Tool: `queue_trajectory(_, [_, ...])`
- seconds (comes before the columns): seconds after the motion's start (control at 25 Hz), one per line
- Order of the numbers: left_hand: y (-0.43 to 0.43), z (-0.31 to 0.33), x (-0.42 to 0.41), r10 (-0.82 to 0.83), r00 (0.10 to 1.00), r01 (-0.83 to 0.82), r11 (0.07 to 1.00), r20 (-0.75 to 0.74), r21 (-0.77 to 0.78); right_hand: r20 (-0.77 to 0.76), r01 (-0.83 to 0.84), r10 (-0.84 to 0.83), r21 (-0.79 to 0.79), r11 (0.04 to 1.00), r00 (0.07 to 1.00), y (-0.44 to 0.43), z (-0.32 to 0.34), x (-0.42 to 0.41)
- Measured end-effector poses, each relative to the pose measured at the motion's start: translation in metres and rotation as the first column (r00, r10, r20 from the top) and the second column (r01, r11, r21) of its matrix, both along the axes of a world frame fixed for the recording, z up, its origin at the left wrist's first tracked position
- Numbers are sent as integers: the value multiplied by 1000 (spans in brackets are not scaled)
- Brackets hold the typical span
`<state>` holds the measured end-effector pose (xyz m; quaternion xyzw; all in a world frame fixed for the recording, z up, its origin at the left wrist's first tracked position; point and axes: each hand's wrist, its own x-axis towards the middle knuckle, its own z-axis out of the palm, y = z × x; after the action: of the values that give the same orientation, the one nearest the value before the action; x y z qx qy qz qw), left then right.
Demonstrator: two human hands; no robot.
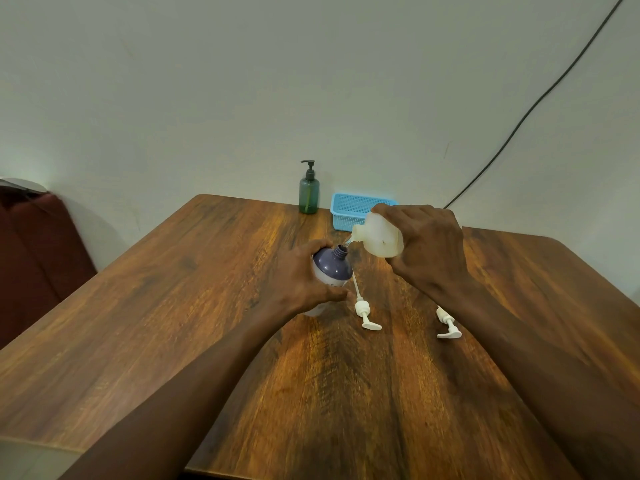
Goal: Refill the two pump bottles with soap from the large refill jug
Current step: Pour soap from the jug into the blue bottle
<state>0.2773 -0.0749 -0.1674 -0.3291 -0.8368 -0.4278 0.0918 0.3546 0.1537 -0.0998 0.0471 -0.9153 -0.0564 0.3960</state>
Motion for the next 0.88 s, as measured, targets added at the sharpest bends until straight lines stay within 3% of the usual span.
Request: queue_trajectory(0.88, [1,2,2,-19,999,20,1000,-37,10,3,5,-6,24,1000,1000,-2,4,2])
